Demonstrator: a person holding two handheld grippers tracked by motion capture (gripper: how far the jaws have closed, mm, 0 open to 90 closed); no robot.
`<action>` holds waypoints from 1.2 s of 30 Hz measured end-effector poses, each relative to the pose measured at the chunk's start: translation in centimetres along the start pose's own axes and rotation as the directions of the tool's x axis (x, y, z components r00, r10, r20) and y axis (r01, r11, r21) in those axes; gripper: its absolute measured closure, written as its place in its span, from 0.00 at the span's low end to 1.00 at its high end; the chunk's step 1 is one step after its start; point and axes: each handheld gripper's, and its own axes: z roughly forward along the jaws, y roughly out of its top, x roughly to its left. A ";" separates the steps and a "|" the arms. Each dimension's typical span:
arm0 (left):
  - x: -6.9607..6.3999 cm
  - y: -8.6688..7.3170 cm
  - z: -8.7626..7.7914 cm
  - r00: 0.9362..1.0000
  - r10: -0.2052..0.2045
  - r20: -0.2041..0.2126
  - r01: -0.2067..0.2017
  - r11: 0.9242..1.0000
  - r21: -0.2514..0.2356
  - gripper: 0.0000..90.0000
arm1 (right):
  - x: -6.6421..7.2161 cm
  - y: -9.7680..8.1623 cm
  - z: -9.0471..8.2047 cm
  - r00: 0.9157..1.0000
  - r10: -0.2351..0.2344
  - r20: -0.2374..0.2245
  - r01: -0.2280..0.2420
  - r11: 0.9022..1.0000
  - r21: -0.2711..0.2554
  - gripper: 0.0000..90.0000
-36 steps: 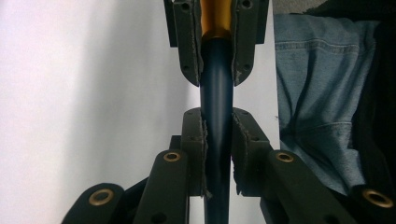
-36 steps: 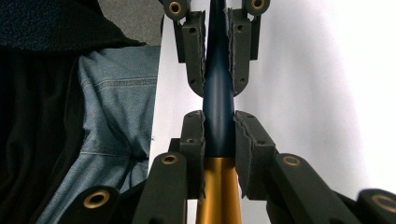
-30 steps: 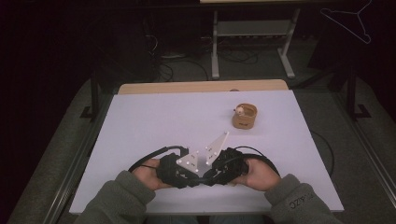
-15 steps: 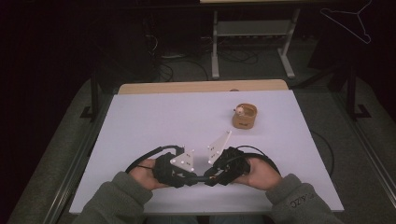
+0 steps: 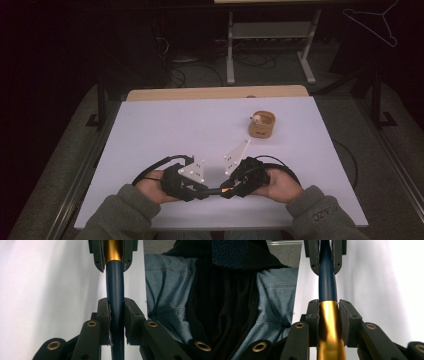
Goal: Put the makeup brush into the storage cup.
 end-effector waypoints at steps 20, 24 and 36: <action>-0.2 0.9 1.7 1.000 -0.020 0.017 0.019 0.999 0.035 0.83 | 0.3 1.3 -0.6 1.000 -0.027 -0.005 0.028 0.997 0.079 0.78; -0.3 0.9 1.8 1.000 -0.021 -0.004 0.021 1.000 0.023 0.84 | 0.3 1.3 -0.7 1.000 -0.015 -0.005 0.015 0.996 0.085 0.78; 0.4 -0.2 1.2 0.995 -0.087 -0.043 0.085 0.996 -0.042 0.85 | -0.2 1.0 -2.1 0.995 0.032 0.091 -0.030 0.999 -0.027 0.61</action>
